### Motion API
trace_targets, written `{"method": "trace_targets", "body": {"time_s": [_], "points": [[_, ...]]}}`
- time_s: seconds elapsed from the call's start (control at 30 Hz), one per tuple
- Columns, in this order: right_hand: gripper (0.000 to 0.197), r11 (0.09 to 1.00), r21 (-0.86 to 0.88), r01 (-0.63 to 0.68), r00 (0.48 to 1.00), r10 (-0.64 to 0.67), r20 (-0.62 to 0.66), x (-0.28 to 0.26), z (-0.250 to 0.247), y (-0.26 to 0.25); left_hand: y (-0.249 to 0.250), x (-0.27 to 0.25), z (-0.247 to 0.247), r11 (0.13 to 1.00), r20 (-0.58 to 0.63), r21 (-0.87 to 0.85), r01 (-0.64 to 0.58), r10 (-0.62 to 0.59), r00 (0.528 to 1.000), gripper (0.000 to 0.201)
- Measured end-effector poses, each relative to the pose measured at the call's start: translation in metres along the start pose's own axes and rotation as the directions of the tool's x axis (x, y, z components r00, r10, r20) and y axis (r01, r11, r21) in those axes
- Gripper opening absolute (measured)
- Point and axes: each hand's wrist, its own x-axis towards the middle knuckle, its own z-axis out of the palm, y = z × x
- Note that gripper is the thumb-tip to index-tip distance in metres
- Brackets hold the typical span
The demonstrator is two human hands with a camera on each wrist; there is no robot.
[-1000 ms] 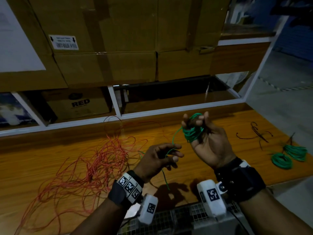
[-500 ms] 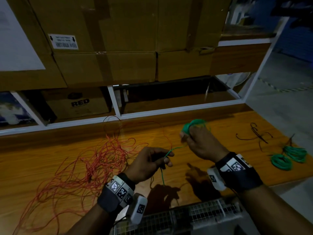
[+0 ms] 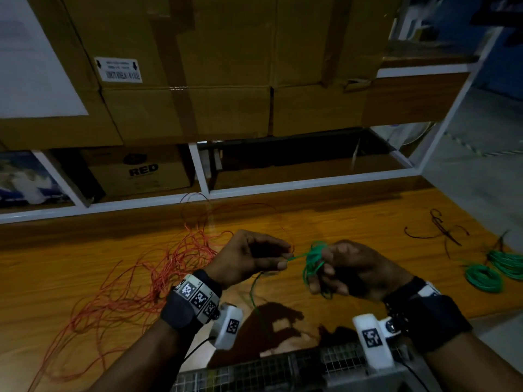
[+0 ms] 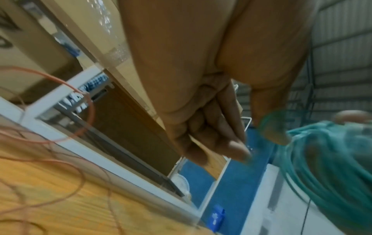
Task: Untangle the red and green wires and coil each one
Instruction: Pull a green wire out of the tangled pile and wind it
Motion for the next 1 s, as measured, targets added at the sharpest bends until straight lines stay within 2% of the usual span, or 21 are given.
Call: {"method": "trace_targets", "body": {"time_s": [0.1,0.13,0.2,0.27,0.4,0.6,0.67,0.73,0.77,0.8,0.83,0.9,0.93,1.0], "points": [[0.037,0.971,0.183,0.157,0.974,-0.121,-0.191,-0.005,-0.006,-0.007,-0.005,-0.002,-0.006,0.989,-0.015,0.15,0.007,-0.005,1.0,0.023],[0.037,0.95,0.244,0.194,0.959,-0.131,-0.253,-0.005,-0.009,-0.008,-0.007,-0.002,-0.007,0.989,-0.041,0.147,0.001,0.005,0.999,0.021],[0.039,0.918,0.319,0.237,0.938,-0.132,-0.319,-0.007,-0.012,-0.009,-0.011,-0.001,-0.009,1.0,-0.156,0.02,0.02,-0.017,0.988,0.017],[0.04,0.923,0.308,0.228,0.941,-0.128,-0.312,-0.007,-0.016,-0.006,-0.015,0.001,-0.01,0.994,-0.258,-0.099,0.052,-0.076,0.963,0.015],[0.038,0.923,0.32,0.215,0.953,-0.126,-0.276,-0.006,-0.014,0.0,-0.022,0.011,-0.014,0.985,-0.339,-0.04,0.168,-0.172,0.925,0.017],[0.045,0.91,0.284,0.303,0.906,-0.183,-0.381,-0.008,-0.01,-0.012,-0.045,0.026,-0.021,0.945,-0.468,-0.083,0.316,-0.317,0.825,0.018],[0.041,0.894,0.312,0.322,0.906,-0.195,-0.376,-0.011,-0.02,-0.011,-0.059,0.026,-0.029,0.925,-0.522,-0.062,0.374,-0.349,0.778,0.02],[0.034,0.863,0.387,0.324,0.93,-0.215,-0.299,-0.013,-0.032,-0.009,-0.078,0.02,-0.043,0.886,-0.586,-0.005,0.463,-0.378,0.717,0.024],[0.039,0.829,0.454,0.325,0.942,-0.245,-0.228,-0.014,-0.035,-0.008,-0.087,0.018,-0.051,0.861,-0.615,0.02,0.508,-0.39,0.685,0.026],[0.051,0.796,0.494,0.348,0.936,-0.269,-0.226,-0.019,-0.043,-0.008,-0.094,0.014,-0.059,0.833,-0.638,0.042,0.551,-0.402,0.657,0.028],[0.06,0.795,0.446,0.41,0.903,-0.285,-0.322,-0.028,-0.049,-0.014,-0.099,0.009,-0.065,0.82,-0.666,0.055,0.569,-0.395,0.633,0.03],[0.065,0.754,0.459,0.469,0.873,-0.317,-0.372,-0.035,-0.054,-0.023,-0.103,0.002,-0.071,0.796,-0.702,0.082,0.6,-0.381,0.601,0.026],[0.063,0.725,0.484,0.49,0.865,-0.335,-0.374,-0.035,-0.056,-0.028,-0.104,-0.001,-0.07,0.793,-0.677,0.072,0.605,-0.406,0.613,0.024],[0.056,0.755,0.38,0.534,0.795,-0.296,-0.529,-0.036,-0.053,-0.041,-0.11,-0.002,-0.068,0.772,-0.581,0.124,0.623,-0.453,0.676,0.028]]}}
